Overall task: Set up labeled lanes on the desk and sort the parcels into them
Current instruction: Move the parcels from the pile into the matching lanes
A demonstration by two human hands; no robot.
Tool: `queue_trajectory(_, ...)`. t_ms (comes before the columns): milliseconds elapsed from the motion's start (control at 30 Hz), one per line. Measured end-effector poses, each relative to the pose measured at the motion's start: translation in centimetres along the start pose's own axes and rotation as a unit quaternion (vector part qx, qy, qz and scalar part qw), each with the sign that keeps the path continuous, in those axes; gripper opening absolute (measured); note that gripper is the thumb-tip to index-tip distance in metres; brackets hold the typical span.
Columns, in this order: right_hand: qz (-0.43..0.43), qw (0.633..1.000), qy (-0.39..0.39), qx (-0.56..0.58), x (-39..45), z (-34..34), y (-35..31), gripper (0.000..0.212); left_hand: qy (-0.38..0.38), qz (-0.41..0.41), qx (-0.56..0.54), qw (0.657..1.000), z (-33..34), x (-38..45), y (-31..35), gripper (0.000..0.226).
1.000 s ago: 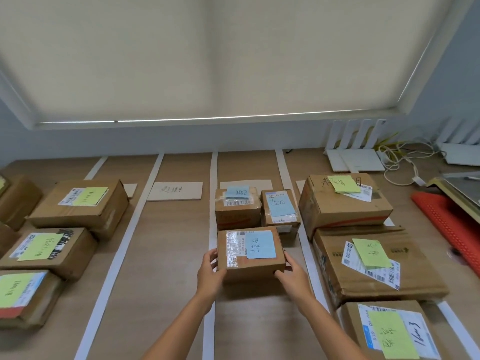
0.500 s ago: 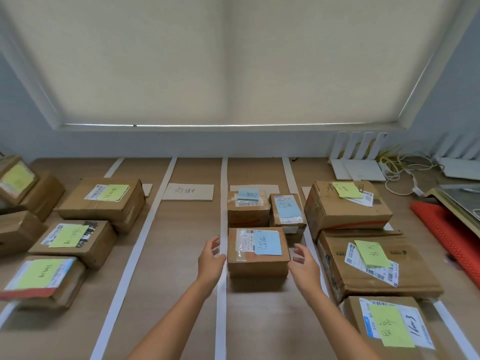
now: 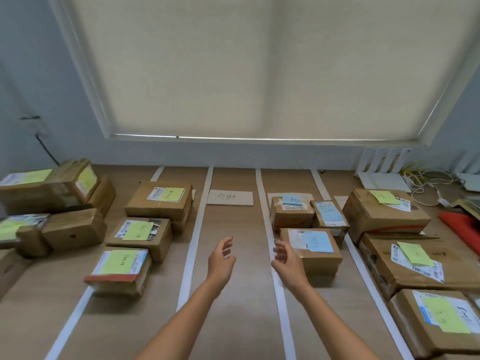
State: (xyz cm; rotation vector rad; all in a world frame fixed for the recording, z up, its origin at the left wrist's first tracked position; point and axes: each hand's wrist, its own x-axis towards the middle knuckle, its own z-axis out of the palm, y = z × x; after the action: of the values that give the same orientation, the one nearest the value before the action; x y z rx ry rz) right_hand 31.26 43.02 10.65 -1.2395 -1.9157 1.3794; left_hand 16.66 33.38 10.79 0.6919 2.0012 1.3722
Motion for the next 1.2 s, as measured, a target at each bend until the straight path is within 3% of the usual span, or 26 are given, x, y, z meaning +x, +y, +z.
queue_trajectory(333,-0.023,0.998,0.044,0.035,-6.8,13.8,-10.5,0.048,-0.047,0.078,0.041,0.995,-17.8,-2.4,-0.7,0.055)
queue_trajectory(500,-0.045,0.999,-0.001,0.030,-8.0,18.5,-14.1,0.049,-0.024,0.069,0.000,0.997,-23.4,-2.8,-0.9,0.054)
queue_trajectory(767,-0.034,0.994,-0.076,0.068,-9.2,29.8,-17.0,0.045,0.012,0.042,0.063,0.997,-32.5,-3.0,-5.0,0.060)
queue_trajectory(1200,0.018,0.987,-0.158,0.037,-10.2,54.7,-21.3,0.048,0.072,-0.036,0.119,0.990,-58.2,2.2,-17.2,0.059)
